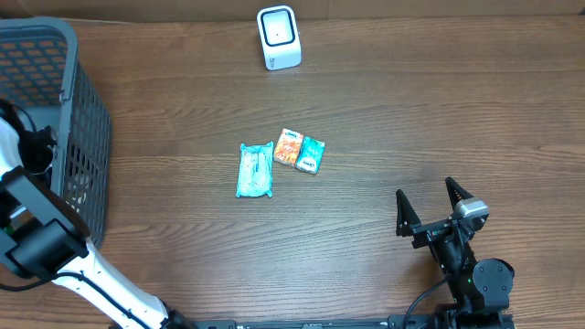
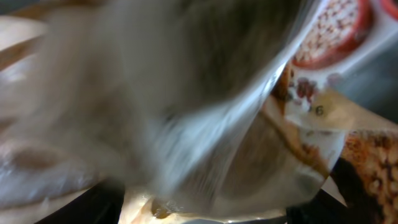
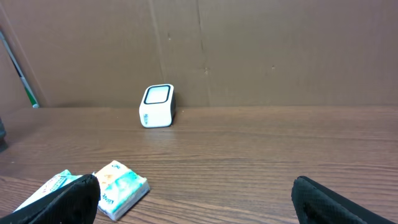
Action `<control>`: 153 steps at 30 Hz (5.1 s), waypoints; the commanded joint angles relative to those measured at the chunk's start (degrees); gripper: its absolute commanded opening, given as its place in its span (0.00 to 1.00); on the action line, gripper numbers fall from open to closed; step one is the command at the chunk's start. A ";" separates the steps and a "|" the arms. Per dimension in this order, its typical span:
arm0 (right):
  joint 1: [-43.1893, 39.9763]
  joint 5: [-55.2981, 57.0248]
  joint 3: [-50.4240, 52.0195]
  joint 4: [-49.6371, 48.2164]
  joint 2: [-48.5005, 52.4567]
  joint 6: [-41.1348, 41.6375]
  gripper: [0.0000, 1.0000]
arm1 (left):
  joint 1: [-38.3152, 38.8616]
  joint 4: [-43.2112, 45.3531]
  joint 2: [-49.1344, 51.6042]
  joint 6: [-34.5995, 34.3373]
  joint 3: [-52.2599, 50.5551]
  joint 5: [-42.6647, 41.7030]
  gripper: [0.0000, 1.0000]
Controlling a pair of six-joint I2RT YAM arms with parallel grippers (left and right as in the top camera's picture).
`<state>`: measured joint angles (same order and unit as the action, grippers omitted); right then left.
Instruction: Scan the item barcode
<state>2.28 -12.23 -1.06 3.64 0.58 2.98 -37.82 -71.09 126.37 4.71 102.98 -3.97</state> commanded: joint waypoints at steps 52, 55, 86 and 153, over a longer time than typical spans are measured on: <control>0.24 -0.31 0.61 -0.31 -0.42 0.24 1.00 | 1.60 8.70 -0.15 2.99 -12.41 0.11 0.04; 0.24 -0.31 0.61 -0.28 -0.42 0.24 1.00 | 1.57 5.81 -0.20 1.11 -9.27 -0.11 0.04; 0.24 -0.31 0.61 -0.28 -0.42 0.24 1.00 | 1.60 -4.55 -0.92 -14.58 9.57 15.74 0.04; 0.24 -0.31 0.61 -0.31 -0.42 0.24 1.00 | 2.36 25.79 -0.35 -8.74 -19.82 43.25 0.46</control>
<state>2.28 -12.25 -1.06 3.66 0.58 3.01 -34.17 -45.32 122.52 -4.08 87.29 42.94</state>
